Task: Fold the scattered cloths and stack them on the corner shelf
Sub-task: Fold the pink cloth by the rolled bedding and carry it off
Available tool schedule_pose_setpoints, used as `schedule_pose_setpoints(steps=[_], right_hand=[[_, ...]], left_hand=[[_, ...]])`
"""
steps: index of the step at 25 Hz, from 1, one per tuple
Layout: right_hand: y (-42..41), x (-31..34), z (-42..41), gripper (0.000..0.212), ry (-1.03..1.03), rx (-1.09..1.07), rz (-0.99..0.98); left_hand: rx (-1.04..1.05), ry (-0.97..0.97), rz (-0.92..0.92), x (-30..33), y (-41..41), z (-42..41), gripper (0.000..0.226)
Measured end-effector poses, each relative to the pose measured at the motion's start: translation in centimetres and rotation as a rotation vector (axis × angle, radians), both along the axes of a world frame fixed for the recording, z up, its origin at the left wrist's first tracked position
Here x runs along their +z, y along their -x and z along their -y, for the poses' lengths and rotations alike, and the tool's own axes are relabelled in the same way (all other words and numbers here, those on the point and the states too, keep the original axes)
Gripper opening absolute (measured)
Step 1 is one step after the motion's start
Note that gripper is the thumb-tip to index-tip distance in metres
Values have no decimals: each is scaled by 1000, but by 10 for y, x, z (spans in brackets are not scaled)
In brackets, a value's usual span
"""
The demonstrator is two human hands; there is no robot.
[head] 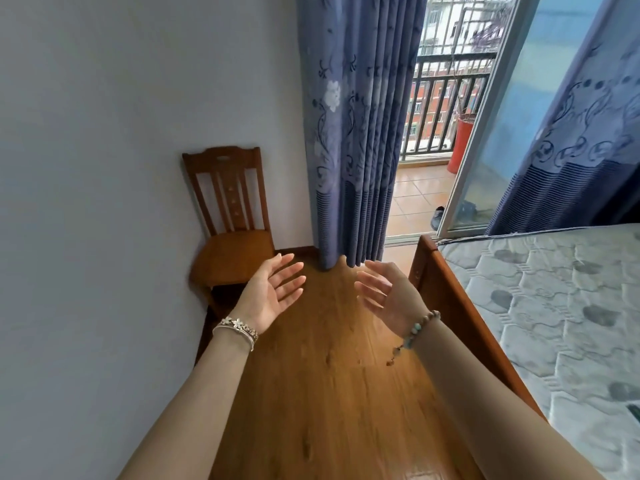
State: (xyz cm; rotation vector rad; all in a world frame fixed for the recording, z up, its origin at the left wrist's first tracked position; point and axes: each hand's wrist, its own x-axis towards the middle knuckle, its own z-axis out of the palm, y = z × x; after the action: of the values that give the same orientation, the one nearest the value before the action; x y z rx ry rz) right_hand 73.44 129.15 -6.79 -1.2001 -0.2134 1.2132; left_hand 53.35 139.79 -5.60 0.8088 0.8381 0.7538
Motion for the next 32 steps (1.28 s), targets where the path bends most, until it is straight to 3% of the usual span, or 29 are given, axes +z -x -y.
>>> schedule_pose_setpoints(steps=[8,16,25,32], right_hand=[[-119,-14,-180,26,-23,-123,-49],[-305,-5,-356,31,-29,-210,-43],[-474,-28,-496,29,-17,-371,-44],[-615,-21,-580,29,-15,-655,-71]], left_hand=[[-128,9,-48,-19,-133,-201,29],[-275,46,-1,-16,-339,-387,25],[-431,117,-10,-30,-537,-553,25],[-747,159,10,-22,-732,-666,19]])
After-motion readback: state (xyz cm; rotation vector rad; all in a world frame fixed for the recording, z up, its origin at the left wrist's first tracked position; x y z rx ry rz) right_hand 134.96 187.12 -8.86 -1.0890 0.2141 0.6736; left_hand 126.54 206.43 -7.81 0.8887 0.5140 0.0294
